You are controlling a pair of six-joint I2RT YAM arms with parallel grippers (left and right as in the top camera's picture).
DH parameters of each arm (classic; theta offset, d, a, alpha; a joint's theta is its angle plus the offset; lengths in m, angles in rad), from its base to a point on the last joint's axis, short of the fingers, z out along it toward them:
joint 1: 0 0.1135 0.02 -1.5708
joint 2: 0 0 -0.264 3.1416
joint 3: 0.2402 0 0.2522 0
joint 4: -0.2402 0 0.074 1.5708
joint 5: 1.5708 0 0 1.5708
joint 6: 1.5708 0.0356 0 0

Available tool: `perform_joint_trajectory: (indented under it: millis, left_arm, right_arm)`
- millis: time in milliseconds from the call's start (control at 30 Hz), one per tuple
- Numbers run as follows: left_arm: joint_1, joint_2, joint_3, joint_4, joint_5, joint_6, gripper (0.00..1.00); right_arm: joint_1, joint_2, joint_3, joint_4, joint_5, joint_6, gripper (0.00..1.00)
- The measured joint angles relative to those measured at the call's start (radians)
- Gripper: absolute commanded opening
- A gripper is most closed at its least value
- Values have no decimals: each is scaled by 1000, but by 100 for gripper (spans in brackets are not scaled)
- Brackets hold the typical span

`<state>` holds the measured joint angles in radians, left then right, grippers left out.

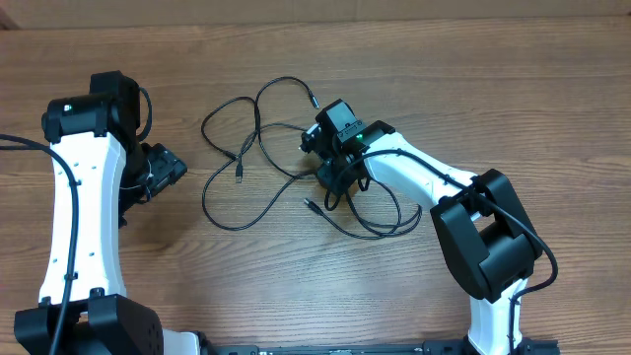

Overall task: Untangle cables
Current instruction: 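Pull the grasped cable with the right gripper toward the right side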

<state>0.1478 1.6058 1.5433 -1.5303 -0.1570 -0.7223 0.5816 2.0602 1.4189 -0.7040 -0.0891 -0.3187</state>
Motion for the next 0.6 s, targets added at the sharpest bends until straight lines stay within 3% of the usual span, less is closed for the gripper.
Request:
perform_joint_trajectory:
  millis: [67,300,600]
  left_arm:
    - [0,0,0,0,0,0,100]
    - [0,0,0,0,0,0,100]
    - [0,0,0,0,3,0,100]
  right_arm:
    - [0,0,0,-9,-1,0,4]
    - [-2,0,29,-88,0,36,4]
    - [-120,-29,382,-257,0,161,4]
